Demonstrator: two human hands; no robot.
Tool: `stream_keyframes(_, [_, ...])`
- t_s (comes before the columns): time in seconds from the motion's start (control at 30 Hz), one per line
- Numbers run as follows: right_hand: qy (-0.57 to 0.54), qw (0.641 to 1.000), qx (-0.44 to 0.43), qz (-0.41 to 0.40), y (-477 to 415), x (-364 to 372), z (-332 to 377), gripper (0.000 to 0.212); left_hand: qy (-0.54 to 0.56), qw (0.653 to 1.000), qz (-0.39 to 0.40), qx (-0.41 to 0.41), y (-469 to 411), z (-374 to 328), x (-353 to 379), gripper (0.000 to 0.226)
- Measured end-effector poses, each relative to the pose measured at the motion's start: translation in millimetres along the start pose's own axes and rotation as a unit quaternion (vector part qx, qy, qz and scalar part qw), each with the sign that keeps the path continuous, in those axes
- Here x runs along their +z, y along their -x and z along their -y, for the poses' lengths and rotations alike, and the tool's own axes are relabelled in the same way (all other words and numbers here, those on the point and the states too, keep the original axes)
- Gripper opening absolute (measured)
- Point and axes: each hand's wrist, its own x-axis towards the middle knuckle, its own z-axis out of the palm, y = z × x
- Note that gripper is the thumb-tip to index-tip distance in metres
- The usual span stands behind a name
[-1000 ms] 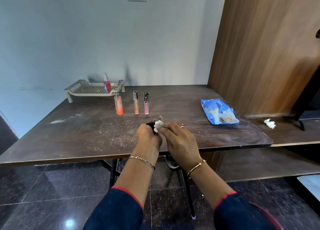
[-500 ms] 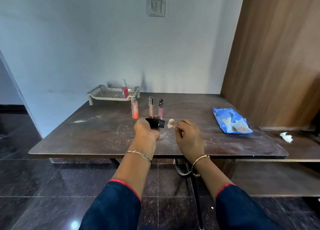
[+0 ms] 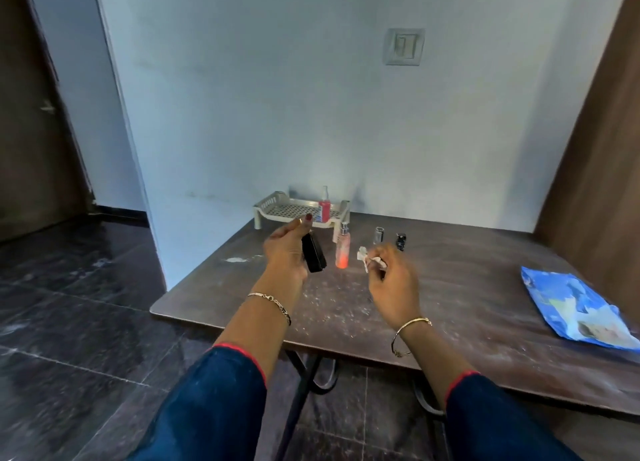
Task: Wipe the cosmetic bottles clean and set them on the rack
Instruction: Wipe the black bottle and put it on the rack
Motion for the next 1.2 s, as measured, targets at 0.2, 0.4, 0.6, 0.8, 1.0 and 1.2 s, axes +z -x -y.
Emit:
stream_keyframes(0.2, [0.001, 1.000, -0.024, -0.008, -77, 27, 1, 0.032, -0.097, 0.993, 0.031, 0.067, -72, -31, 20, 0.026])
stream_keyframes(0.4, [0.032, 0.999, 0.005, 0.002, -158, 39, -22, 0.026, -0.244, 0.958, 0.050, 0.141, -142, -32, 51, 0.014])
stream_keyframes(0.6, [0.071, 0.997, 0.006, 0.024, -199, 60, -60, 0.023, -0.326, 0.925, 0.028, 0.194, -221, 0, 66, 0.016])
stream_keyframes(0.8, [0.060, 0.998, 0.007, 0.029, -224, 83, -85, 0.023, -0.368, 0.908, -0.017, 0.202, -272, 17, 69, 0.021])
stream_keyframes(1.0, [0.045, 0.998, 0.013, 0.033, -233, 87, -97, 0.024, -0.435, 0.874, -0.009, 0.217, -292, 38, 62, 0.026])
stream_keyframes(1.2, [0.034, 0.999, 0.024, 0.026, -232, 78, -102, 0.023, -0.439, 0.873, -0.004, 0.210, -293, 37, 61, 0.047])
